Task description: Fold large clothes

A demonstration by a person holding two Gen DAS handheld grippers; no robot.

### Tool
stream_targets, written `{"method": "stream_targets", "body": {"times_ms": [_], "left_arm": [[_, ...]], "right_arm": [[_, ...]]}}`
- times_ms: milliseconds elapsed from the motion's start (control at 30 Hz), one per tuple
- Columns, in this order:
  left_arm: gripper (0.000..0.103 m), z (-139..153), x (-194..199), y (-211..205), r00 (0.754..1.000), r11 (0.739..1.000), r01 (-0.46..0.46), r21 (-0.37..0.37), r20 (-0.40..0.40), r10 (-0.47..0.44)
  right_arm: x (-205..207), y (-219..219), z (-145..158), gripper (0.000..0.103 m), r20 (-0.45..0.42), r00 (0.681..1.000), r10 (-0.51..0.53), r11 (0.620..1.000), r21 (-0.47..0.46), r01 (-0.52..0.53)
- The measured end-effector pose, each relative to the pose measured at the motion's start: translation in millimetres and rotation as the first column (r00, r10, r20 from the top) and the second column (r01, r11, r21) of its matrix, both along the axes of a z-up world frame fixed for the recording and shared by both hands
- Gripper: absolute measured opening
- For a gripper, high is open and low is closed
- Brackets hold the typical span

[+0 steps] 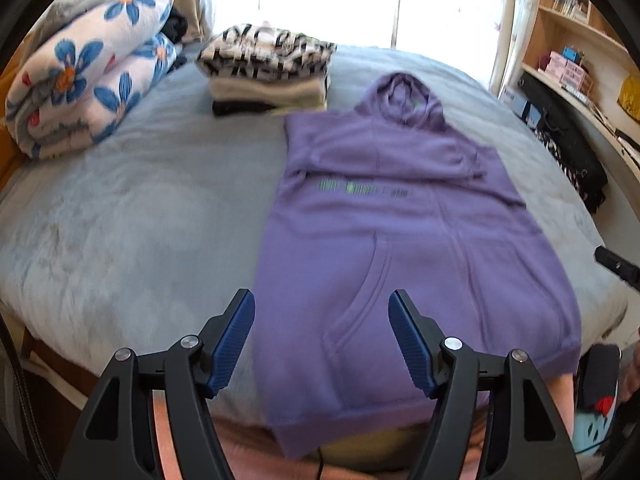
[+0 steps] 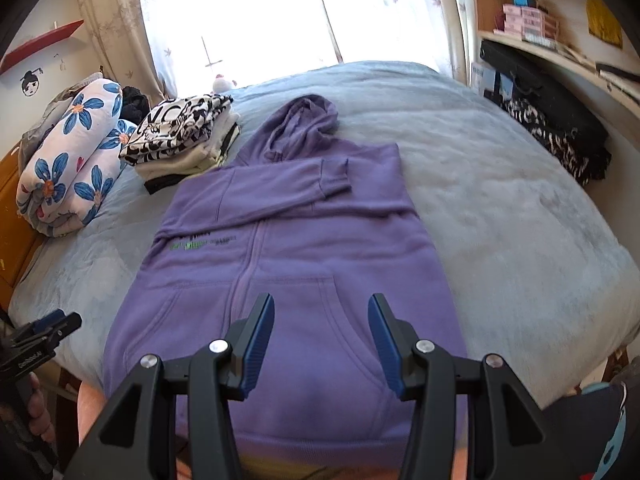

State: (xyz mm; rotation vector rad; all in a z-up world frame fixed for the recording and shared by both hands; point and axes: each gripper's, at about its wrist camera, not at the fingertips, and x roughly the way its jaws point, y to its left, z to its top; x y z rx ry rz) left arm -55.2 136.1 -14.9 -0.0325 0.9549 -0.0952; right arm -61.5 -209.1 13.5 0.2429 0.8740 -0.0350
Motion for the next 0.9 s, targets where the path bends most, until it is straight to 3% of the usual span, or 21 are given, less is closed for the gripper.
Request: {"method": "stream_targets", "body": {"times_ms": [200, 500, 733, 900], "left_arm": [[0.068, -46, -18, 32, 0.998, 1.000, -0.019, -0.023, -0.068, 0.018], [0.068, -90, 0, 67, 0.980, 0.992, -0.032, -0.122, -0.200, 0.007], [0.069, -105, 6, 74, 0.976, 0.984, -0.016, -0.179, -0.218, -0.024], [0.070, -106, 7, 68, 0.975, 0.981, -0.007, -0.193, -0.221, -0.036]], "right_arm": [[-25, -32, -24, 0.049, -0.054, 0.998, -0.032, 0.999, 0.005, 0.033], [-48, -97, -88, 0.049, -0.215, 0.971, -0.110, 0.976, 0.162, 0.146], [-46, -101, -123, 0.049, -0.269, 0.960, -0.082, 0.967, 0.210, 0.142], [-40, -84, -125, 0.049, -0.256, 0.966, -0.018, 0.980, 0.188, 0.068]]}}
